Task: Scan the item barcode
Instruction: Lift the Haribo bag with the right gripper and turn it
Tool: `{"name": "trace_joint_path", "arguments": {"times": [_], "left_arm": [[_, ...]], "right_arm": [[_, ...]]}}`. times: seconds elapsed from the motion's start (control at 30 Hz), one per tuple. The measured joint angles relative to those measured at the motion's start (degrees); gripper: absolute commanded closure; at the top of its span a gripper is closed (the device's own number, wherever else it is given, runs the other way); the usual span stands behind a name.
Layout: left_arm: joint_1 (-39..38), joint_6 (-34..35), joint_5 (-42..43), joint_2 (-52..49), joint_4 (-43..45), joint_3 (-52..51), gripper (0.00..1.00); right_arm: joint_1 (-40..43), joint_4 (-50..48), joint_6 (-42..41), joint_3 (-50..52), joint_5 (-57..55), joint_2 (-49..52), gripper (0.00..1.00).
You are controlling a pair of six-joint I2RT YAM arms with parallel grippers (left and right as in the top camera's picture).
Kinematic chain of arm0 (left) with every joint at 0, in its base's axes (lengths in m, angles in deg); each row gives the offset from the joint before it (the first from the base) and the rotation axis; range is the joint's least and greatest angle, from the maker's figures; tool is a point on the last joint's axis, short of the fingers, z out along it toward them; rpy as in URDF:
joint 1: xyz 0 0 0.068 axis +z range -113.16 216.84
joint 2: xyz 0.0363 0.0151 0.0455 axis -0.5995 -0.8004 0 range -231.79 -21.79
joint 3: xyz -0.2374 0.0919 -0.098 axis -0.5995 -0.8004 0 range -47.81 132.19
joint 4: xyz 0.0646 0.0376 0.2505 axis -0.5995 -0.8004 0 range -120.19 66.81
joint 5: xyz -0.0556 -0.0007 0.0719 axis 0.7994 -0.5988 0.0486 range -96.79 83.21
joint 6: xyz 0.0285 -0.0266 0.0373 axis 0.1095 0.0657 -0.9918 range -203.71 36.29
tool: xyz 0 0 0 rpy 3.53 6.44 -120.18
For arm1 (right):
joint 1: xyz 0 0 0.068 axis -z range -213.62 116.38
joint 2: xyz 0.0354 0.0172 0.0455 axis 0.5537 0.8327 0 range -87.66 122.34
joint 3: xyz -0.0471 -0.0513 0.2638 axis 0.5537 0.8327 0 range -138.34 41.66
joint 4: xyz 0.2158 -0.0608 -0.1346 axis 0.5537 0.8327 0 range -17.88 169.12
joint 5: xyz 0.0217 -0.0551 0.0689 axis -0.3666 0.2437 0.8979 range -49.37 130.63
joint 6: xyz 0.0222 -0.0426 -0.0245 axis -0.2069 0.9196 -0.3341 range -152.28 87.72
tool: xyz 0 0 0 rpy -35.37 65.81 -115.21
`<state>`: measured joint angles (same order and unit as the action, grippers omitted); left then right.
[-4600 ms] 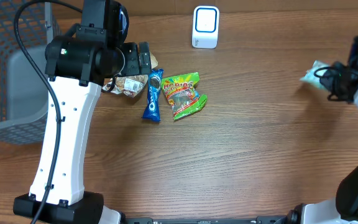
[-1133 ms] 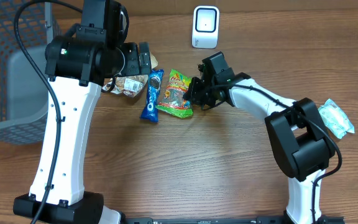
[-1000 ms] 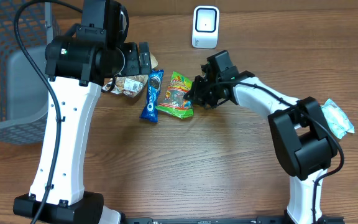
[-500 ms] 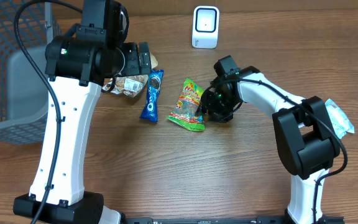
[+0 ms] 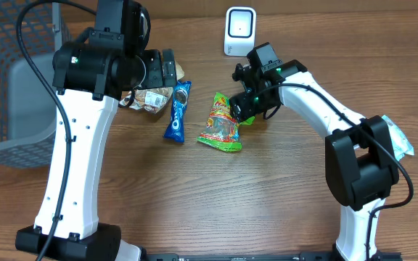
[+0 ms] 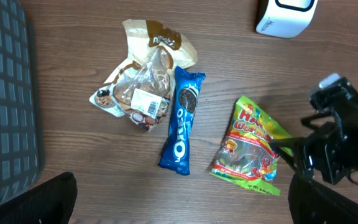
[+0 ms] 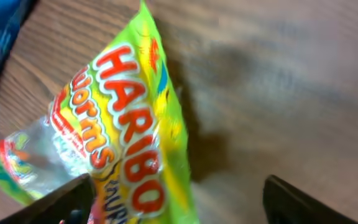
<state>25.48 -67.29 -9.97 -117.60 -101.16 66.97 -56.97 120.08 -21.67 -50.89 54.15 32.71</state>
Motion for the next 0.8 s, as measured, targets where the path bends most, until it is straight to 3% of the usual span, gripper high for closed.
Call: {"name": "trace_joint_path", "arguments": {"times": [0.17,0.67,0.73,0.8], "left_arm": [[0.0,0.0,0.0,0.0,0.02,0.0,0.0],[0.0,0.0,0.0,0.0,0.0,0.0,0.0],[0.0,0.0,-0.02,0.0,0.0,0.0,0.0],[0.0,0.0,-0.02,0.0,0.0,0.0,0.0]], "right_arm": [[-0.31,-4.72,7.06,-0.04,-0.02,0.0,0.0],[-4.48,-2.67,10.34,1.73,3.67,3.74,0.01],[-4.42,-2.97,10.43,1.68,4.15,4.59,0.08],[-4.42,-3.15,10.6,1.68,4.57,4.76,0.26]]}}
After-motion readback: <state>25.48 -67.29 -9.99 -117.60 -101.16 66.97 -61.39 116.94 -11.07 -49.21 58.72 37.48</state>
